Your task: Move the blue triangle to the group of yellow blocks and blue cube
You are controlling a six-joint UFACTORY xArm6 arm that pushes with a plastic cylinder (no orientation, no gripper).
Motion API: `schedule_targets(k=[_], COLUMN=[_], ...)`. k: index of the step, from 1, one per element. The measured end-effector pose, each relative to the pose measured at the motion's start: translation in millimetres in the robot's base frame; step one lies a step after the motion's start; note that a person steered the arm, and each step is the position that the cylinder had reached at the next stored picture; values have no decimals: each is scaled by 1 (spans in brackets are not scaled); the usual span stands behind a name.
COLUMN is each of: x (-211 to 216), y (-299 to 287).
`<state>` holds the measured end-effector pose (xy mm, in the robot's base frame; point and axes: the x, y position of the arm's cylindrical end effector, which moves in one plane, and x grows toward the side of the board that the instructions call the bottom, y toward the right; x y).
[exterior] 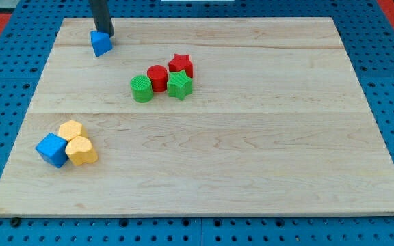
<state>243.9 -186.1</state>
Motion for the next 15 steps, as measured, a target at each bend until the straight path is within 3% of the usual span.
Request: schedule_targets(k=[4, 8, 12, 15], x=[86, 108, 174, 171], y=[-17, -57, -11, -42])
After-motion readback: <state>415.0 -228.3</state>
